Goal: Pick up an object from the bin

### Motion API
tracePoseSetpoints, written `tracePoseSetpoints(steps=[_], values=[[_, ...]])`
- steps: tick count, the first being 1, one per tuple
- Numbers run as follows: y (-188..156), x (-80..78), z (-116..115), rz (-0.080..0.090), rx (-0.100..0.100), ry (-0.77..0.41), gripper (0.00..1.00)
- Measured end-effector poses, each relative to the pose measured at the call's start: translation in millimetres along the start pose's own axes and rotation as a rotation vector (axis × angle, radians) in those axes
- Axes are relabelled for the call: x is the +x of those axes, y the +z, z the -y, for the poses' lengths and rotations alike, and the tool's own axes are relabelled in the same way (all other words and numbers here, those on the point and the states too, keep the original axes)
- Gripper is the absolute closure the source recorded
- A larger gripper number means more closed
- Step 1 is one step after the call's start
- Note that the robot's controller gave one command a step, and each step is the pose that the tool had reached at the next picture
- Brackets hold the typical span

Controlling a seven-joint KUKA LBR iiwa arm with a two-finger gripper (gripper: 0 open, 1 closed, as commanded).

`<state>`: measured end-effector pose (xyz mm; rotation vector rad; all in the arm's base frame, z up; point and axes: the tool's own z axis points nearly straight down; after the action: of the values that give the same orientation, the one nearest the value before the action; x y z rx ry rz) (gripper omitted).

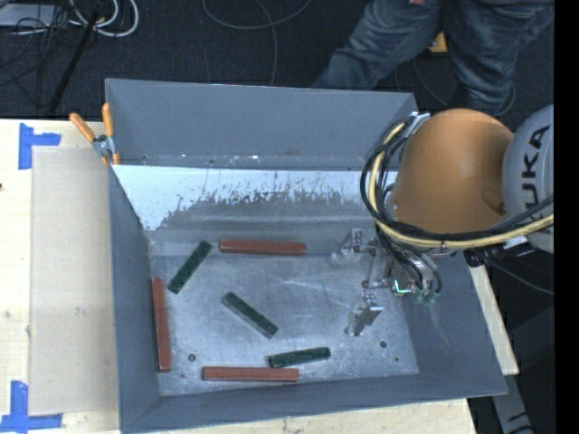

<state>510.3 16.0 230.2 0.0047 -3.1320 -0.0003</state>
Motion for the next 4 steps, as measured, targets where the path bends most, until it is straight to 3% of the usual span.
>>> tracePoseSetpoints(steps=[1, 2, 3, 4], values=[[-3.9, -1.5, 0.1, 0.008, 0.0, 0.001, 0.0], [74.6, -15.1, -55.1, 0.013, 0.0, -0.029, 0.0], [79.2, 35.8, -58.9, 0.0, 0.002, -0.116, 0.0], [81.8, -10.0, -96.4, 0.01, -0.001, 0.134, 0.0]])
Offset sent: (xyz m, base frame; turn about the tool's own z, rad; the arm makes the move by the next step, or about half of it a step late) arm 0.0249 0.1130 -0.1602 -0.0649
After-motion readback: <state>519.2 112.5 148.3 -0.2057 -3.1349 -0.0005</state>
